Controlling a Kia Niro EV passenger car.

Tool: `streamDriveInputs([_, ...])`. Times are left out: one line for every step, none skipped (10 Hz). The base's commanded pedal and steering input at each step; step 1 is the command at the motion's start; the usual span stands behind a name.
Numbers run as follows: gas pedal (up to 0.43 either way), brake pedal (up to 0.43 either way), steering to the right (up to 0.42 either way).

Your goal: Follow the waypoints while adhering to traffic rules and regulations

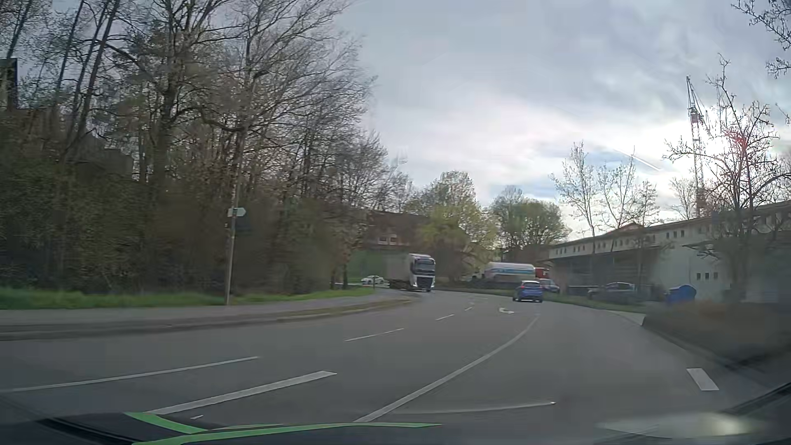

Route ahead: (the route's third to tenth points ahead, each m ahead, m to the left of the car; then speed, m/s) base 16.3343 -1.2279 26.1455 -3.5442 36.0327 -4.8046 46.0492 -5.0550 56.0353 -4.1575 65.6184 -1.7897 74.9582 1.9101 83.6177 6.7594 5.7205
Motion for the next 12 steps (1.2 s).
streamDriveInputs([0.370, 0.000, 0.330])
streamDriveInputs([0.390, 0.000, 0.318])
streamDriveInputs([0.409, 0.000, 0.301])
streamDriveInputs([0.409, 0.000, 0.283])
streamDriveInputs([0.409, 0.000, 0.257])
streamDriveInputs([0.421, 0.000, 0.236])
streamDriveInputs([0.421, 0.000, 0.206])
streamDriveInputs([0.441, 0.000, 0.175])
streamDriveInputs([0.441, 0.000, 0.136])
streamDriveInputs([0.449, 0.000, 0.090])
streamDriveInputs([0.449, 0.000, 0.053])
streamDriveInputs([0.449, 0.000, 0.034])
